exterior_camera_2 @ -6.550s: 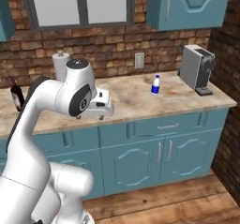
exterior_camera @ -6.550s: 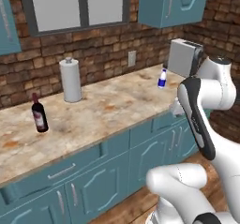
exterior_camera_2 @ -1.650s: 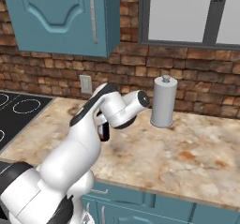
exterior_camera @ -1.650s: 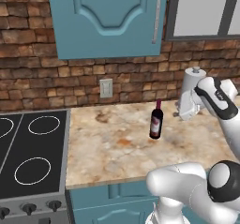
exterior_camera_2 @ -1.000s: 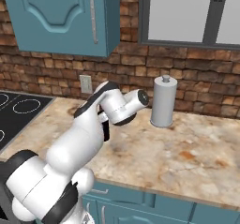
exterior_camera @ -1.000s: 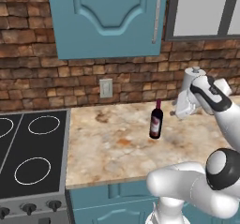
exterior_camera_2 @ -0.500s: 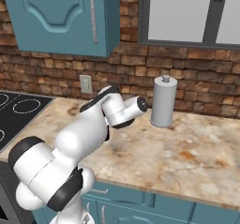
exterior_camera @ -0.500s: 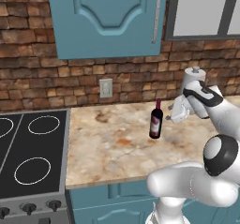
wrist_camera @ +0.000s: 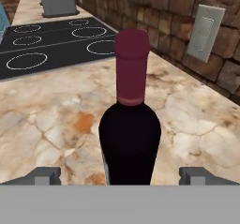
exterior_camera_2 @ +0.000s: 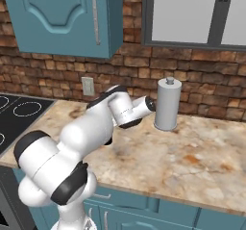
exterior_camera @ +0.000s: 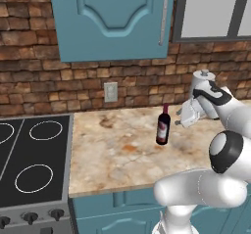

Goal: Place the drinks on the dining counter in a tight cluster.

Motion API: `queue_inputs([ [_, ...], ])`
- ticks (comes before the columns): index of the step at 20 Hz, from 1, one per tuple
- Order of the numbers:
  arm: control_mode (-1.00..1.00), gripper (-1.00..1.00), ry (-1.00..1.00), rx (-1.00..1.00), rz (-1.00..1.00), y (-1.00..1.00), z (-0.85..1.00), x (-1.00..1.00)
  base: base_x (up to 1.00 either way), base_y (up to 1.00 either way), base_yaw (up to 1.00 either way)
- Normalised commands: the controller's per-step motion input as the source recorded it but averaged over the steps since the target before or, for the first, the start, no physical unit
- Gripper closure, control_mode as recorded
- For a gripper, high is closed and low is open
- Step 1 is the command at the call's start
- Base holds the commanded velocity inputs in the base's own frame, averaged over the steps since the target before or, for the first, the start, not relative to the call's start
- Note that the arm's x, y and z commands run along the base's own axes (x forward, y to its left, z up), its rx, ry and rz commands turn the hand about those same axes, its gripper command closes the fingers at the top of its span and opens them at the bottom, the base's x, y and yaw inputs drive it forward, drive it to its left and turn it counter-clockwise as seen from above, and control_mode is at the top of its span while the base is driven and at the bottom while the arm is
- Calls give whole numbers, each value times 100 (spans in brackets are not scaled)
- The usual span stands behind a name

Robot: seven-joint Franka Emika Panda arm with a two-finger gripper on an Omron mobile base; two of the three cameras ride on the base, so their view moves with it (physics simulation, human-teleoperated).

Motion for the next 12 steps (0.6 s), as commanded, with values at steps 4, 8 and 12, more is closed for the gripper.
queue_inputs([
  [4,-100,-100,-1,0,0,11,-3,0,0,0,0],
  [8,-100,-100,-7,0,0,6,-7,1,0,0,0],
  [12,-100,-100,-2,3,1,0,0,0,0,0,0],
])
